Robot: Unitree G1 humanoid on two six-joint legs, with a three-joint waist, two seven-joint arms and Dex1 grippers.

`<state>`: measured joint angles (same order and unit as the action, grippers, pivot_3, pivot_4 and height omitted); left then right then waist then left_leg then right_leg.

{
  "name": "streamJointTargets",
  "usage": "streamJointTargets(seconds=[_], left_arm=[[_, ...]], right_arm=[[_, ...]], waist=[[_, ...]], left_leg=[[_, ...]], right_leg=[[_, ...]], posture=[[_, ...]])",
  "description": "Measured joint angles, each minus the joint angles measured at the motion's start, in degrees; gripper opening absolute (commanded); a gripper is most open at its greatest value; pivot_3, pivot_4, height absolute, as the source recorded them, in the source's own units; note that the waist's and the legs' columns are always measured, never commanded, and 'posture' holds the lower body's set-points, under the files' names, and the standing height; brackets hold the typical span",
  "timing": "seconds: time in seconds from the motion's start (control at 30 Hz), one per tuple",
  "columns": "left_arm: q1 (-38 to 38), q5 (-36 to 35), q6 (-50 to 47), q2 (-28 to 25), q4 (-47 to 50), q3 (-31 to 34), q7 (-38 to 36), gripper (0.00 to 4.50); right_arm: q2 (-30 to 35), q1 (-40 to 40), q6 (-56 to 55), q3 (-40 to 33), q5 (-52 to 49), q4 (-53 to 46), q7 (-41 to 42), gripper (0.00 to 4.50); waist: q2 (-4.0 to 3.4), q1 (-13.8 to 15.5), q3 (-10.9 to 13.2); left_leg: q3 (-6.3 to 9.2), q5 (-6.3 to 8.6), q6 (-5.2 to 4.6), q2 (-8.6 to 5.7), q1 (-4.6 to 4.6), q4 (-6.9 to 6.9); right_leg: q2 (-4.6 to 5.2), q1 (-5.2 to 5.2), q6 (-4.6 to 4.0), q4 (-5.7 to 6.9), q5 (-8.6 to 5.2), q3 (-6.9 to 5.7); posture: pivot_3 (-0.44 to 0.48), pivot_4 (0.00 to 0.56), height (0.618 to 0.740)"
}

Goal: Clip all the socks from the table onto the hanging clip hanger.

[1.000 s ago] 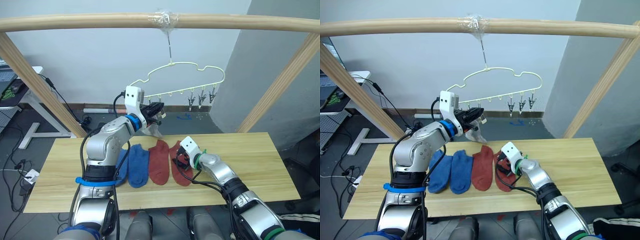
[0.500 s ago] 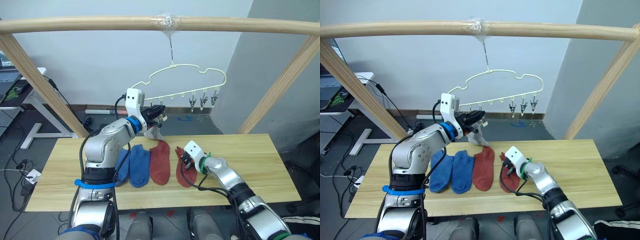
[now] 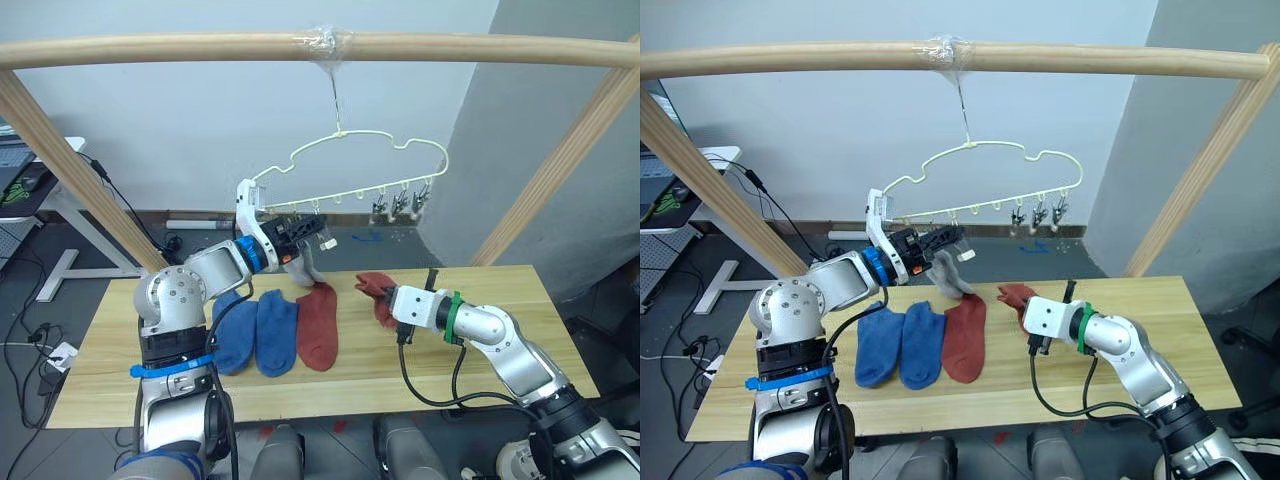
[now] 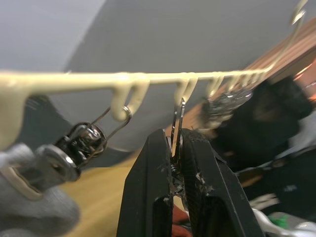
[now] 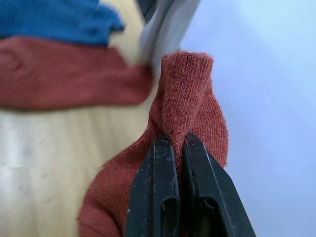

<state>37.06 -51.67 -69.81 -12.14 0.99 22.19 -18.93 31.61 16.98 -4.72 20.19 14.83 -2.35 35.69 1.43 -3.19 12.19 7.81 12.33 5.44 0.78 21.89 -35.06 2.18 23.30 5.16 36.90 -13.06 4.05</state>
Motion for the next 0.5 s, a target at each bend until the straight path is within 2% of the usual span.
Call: streamJointTargets(seconds=[0.23, 0.5], left_arm=[[1.9, -6.7, -4.5, 3.3, -3.8, 5.8, 6.6, 0.04], [2.1, -9.0, -5.5, 3.0, -4.1, 5.6, 8.5, 0.04]], right_arm=[[1.1, -0.1, -6.2, -1.6, 4.8, -3.4, -5.0, 0.05], [-0.6, 0.2, -7.9, -1.8, 6.6, -6.0, -6.6, 0.05]], waist=[[0.01, 0.2, 0.0], [0.01, 0.1, 0.0]], left_leg=[[0.0, 0.0, 0.01, -0.01, 0.01, 0.0], [-0.01, 0.0, 0.02, -0.01, 0.01, 0.0]], right_leg=[[0.01, 0.01, 0.0, -0.01, 0.0, 0.0], [0.01, 0.01, -0.01, -0.01, 0.0, 0.01]], posture=[[0.016, 0.16, 0.74], [-0.006, 0.159, 0.74]])
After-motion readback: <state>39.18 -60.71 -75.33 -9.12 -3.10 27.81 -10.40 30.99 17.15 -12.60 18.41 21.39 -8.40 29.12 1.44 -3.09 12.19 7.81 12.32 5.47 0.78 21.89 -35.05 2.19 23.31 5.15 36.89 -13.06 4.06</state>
